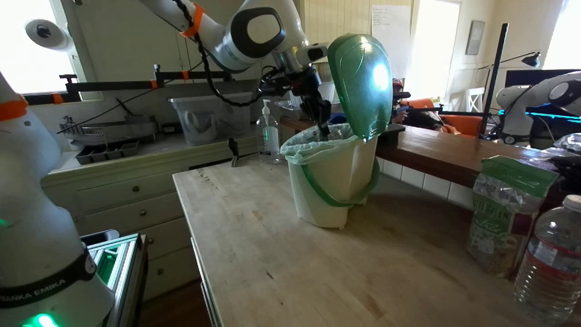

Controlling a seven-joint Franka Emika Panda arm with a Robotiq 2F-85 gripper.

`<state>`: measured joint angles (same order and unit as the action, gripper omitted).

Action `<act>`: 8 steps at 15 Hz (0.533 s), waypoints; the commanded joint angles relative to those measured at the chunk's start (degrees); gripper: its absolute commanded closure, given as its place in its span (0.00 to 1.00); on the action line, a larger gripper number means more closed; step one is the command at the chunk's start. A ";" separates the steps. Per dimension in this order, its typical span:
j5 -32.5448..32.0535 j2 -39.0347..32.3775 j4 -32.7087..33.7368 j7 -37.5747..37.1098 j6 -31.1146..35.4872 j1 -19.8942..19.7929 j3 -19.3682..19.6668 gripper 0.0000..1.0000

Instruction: Remove the clear wrapper from the bin, then place it on the counter

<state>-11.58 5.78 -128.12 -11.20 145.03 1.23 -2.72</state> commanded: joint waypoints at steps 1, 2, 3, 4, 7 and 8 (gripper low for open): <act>-2.24 5.16 -4.09 0.30 0.72 -0.09 -0.85 1.00; -3.08 6.47 -4.76 0.14 0.83 -0.28 -1.14 1.00; -3.93 7.87 -5.45 0.29 0.82 -0.45 -1.42 1.00; -4.44 9.09 -5.88 0.26 0.74 -0.57 -1.65 1.00; -4.45 12.64 -7.18 1.22 0.54 -0.59 -2.17 1.00; -3.97 13.77 -7.64 1.94 0.31 -0.39 -2.33 1.00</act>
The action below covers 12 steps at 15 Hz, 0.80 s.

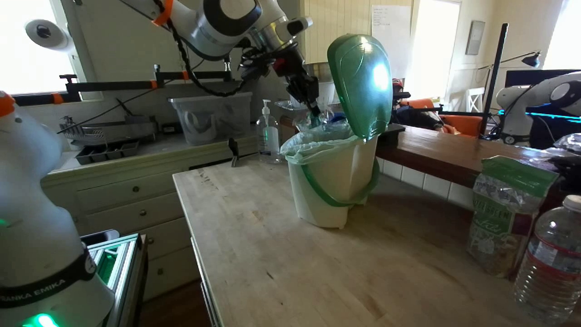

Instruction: Remove the clear wrapper from the bin, then place it on the counter

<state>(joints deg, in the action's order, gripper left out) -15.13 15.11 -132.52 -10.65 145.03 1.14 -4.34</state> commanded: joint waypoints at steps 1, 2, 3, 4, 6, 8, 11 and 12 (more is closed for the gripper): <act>0.13 5.25 -3.51 2.40 0.27 -0.10 -0.72 1.00; 0.82 6.18 -3.90 3.54 -0.13 0.31 -0.76 1.00; 1.30 7.01 -4.37 4.54 -0.36 0.65 -0.85 1.00; 2.33 7.49 -4.69 6.20 -0.78 1.32 -0.64 1.00; 5.10 8.12 -5.64 10.39 -1.71 3.42 -0.05 1.00; 9.29 8.47 -6.58 15.62 -3.14 6.26 0.77 1.00; 13.87 9.53 -8.11 22.80 -5.25 9.88 1.25 1.00; 15.52 9.44 -8.06 25.47 -6.99 11.24 1.63 1.00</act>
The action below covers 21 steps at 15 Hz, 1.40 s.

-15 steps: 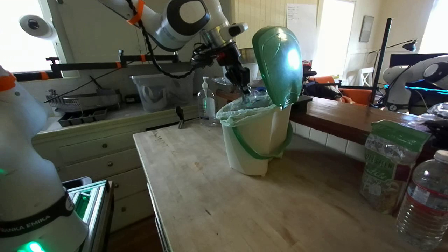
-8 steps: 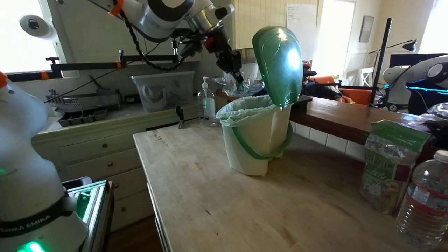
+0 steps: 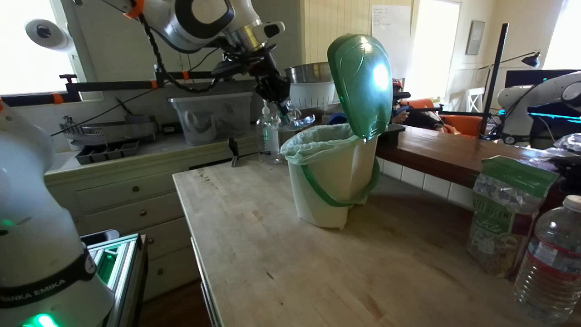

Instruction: Remove the clear wrapper from the bin, then place it on the counter

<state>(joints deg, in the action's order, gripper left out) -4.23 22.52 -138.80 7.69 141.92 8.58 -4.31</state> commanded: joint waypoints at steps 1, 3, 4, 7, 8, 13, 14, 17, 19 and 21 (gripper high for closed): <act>5.94 2.05 -1.71 9.40 -5.51 4.84 1.89 1.00; 7.66 1.59 -1.55 13.14 -8.35 6.25 2.20 1.00; 7.85 1.33 -1.35 14.39 -9.61 6.51 2.15 1.00; 8.84 -0.23 -0.57 18.87 -13.06 7.24 2.64 0.72; 8.80 -0.69 -0.37 19.67 -13.93 7.12 2.64 0.68; 8.94 -1.40 0.17 20.97 -15.95 6.49 2.76 0.32; 9.13 -1.18 0.16 21.23 -16.11 6.47 2.92 0.23; 10.16 -0.77 0.06 22.28 -16.04 6.63 3.48 0.02; 12.71 -0.58 0.04 25.07 -15.93 7.35 4.57 0.00; 10.54 -1.47 0.33 22.21 -16.00 5.65 3.35 0.00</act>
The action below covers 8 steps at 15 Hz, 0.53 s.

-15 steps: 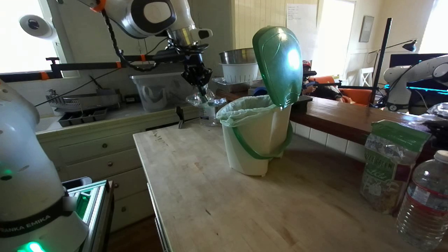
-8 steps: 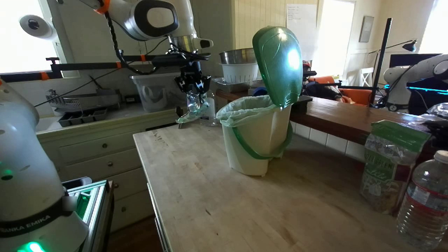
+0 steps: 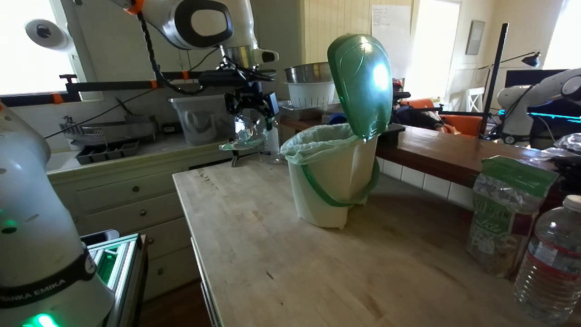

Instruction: Remove the clear wrapper from the bin, then place it on the counter

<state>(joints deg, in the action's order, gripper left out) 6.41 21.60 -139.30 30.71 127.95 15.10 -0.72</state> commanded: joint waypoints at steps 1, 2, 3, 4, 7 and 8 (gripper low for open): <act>-1.37 -1.21 0.70 -1.58 -2.01 -1.44 -0.64 0.00; -1.33 -1.75 0.77 -1.47 -2.61 -1.51 -0.53 0.00; -1.50 -2.08 0.56 -2.06 -2.17 -1.83 -0.71 0.00; -1.12 -2.28 0.39 -2.09 -1.83 -1.94 -0.68 0.00; -0.83 -2.45 -0.07 -3.25 -0.68 -2.54 -0.78 0.00; -0.93 -2.58 -0.15 -4.15 -0.27 -2.82 -0.92 0.00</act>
<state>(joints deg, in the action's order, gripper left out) 5.97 19.51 -139.43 28.90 127.63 13.33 -0.91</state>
